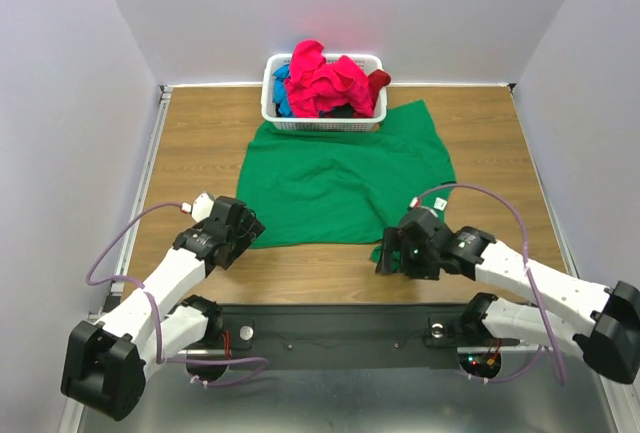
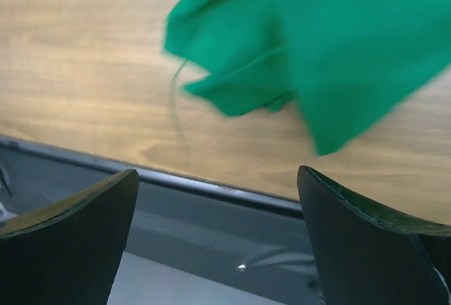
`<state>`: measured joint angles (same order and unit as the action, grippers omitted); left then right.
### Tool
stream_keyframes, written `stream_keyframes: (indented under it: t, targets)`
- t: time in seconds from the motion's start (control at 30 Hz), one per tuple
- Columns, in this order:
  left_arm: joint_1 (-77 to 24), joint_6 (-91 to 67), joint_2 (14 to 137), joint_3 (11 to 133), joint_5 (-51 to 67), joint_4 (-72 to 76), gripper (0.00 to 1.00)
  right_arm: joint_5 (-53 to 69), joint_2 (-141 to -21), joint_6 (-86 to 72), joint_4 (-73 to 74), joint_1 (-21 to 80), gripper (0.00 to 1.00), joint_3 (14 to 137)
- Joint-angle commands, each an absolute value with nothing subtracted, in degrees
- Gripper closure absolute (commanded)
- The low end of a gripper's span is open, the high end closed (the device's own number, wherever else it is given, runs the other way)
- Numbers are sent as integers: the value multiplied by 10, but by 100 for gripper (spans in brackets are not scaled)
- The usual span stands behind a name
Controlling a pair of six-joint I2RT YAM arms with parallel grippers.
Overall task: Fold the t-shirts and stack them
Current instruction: Flatten the tshirt out
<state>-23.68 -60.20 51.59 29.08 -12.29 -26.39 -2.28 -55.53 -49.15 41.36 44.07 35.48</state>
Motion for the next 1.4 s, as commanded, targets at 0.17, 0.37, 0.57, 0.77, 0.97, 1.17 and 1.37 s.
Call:
stream_keyframes:
  t: [0.17,0.37,0.57,0.77,0.97,1.17,1.37]
  targets:
    - [-193,-609,523,230,-121,-173,13,-160,-609,-611,331,513,11,335]
    - [-182,-598,556,228,-108,-141,28,-197,-635,-610,273,513,32,317]
    - [-175,-593,598,216,-90,-91,36,-183,-682,-613,241,514,40,307]
    - [-173,-584,650,229,-90,-83,65,-174,-673,-621,243,514,75,294]
    - [-173,-564,640,233,-69,-82,100,-155,-603,-611,298,513,100,301]
    - [-173,-583,550,224,-78,-143,100,-130,-485,-618,460,514,99,347]
    - [-173,-594,458,239,-105,-229,100,-27,-410,-609,521,513,99,367]
